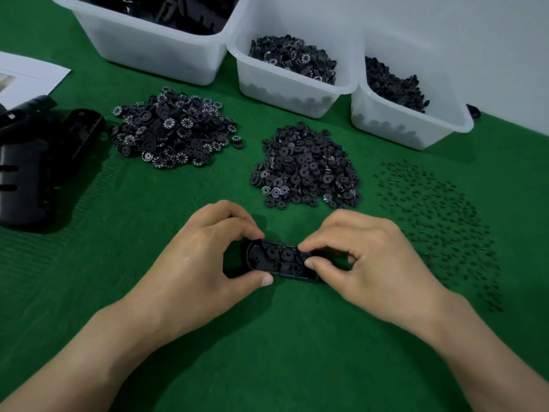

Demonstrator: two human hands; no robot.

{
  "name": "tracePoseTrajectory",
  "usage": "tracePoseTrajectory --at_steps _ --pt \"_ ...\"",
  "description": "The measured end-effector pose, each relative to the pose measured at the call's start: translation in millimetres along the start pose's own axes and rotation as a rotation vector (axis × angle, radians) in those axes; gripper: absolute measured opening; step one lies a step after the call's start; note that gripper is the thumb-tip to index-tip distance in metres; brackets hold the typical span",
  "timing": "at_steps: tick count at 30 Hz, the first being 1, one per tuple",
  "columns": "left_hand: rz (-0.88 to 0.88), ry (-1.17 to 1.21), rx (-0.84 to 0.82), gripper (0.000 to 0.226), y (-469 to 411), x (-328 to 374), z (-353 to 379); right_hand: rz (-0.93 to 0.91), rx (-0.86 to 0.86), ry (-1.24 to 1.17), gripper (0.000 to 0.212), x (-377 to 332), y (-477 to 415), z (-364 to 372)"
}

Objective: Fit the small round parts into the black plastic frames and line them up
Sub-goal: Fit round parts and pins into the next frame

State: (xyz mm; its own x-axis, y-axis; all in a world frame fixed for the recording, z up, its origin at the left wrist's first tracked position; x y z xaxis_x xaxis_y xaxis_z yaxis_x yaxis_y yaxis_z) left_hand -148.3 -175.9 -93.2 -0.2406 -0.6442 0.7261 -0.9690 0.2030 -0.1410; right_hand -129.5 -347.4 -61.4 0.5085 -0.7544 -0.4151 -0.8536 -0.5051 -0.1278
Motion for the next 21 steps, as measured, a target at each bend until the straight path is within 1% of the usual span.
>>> tracePoseTrajectory --at_steps 3,11,13,15,19,21 --pt "0.0 0.002 0.0 0.041 0 1 0 -0.042 0.01 0.032 0.014 -6 1 0" --pt "0.004 0.007 -0.004 0.038 0 0 0 -0.027 -0.008 0.05 0.015 -5 1 1" --pt "0.007 0.005 -0.005 0.039 0 1 0 0.031 -0.02 -0.022 0.018 1 1 -1" --pt "0.002 0.007 -0.011 0.041 0 1 0 0.054 0.008 -0.095 0.018 6 2 -4" --pt "0.005 -0.003 -0.015 0.04 0 1 0 0.054 0.006 -0.113 0.023 6 6 0" --pt "0.006 -0.006 -0.014 0.041 0 0 0 0.07 0.067 -0.181 0.024 10 8 -8"
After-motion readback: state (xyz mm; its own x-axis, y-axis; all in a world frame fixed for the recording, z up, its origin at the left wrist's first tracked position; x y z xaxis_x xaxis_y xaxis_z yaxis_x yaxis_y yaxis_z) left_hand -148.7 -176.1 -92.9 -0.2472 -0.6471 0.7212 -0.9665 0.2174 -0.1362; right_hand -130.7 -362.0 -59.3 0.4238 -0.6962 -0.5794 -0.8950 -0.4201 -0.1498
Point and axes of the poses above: each hand's wrist, its own y-axis away from the middle knuckle, its own z-axis out of the palm, x = y × z, the point moved 5 cm from there along -y, towards the middle knuckle, and after that the axes turned 4 degrees about x, right-handed, at the moved point
